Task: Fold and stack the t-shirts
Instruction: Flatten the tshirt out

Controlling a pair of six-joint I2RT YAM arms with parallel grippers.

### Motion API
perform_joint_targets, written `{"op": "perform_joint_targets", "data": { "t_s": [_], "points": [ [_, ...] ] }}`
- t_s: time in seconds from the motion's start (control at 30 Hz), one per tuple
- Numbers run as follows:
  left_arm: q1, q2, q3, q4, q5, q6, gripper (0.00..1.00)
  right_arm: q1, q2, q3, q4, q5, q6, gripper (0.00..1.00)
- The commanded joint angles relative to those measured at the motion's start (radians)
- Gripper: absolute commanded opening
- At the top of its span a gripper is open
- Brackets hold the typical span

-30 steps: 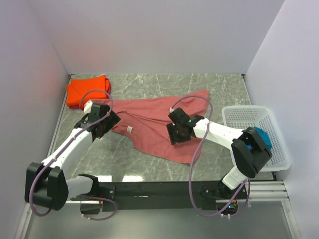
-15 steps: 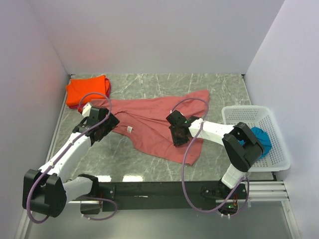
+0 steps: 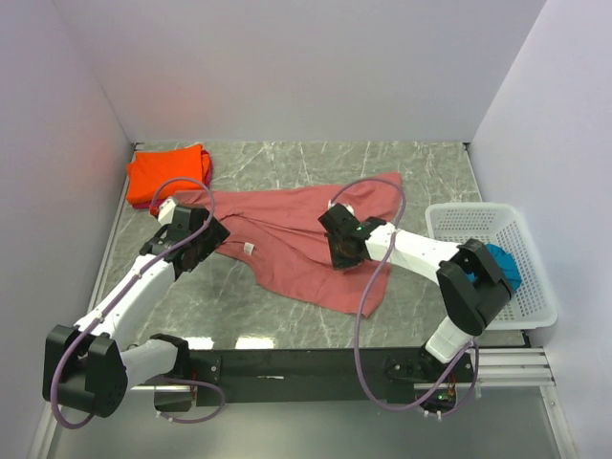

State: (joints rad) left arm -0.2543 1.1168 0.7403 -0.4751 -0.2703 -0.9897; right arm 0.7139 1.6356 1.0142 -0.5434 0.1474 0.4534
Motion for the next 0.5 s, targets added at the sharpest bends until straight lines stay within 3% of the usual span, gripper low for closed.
{"op": "perform_joint_targets", "data": {
  "t_s": [0.0, 0.27, 0.33, 0.47],
  "points": [
    [-0.01, 0.001, 0.002, 0.035, 0.003, 0.006, 0.99, -0.005, -0.083, 0.119, -0.001, 0.095, -0.021, 0.0],
    [-0.043, 0.069, 0.036, 0.096, 0.029, 0.04, 0.99, -0.199, 0.032, 0.47, 0.029, 0.026, -0.113, 0.0],
    [-0.054, 0.087, 0.041, 0.115, 0.031, 0.052, 1.0, -0.266, 0.12, 0.564, 0.037, -0.009, -0.125, 0.0],
    [-0.085, 0.139, 0.063, 0.17, 0.063, 0.105, 0.99, -0.42, 0.388, 0.957, 0.087, 0.01, -0.171, 0.0]
  ]
}}
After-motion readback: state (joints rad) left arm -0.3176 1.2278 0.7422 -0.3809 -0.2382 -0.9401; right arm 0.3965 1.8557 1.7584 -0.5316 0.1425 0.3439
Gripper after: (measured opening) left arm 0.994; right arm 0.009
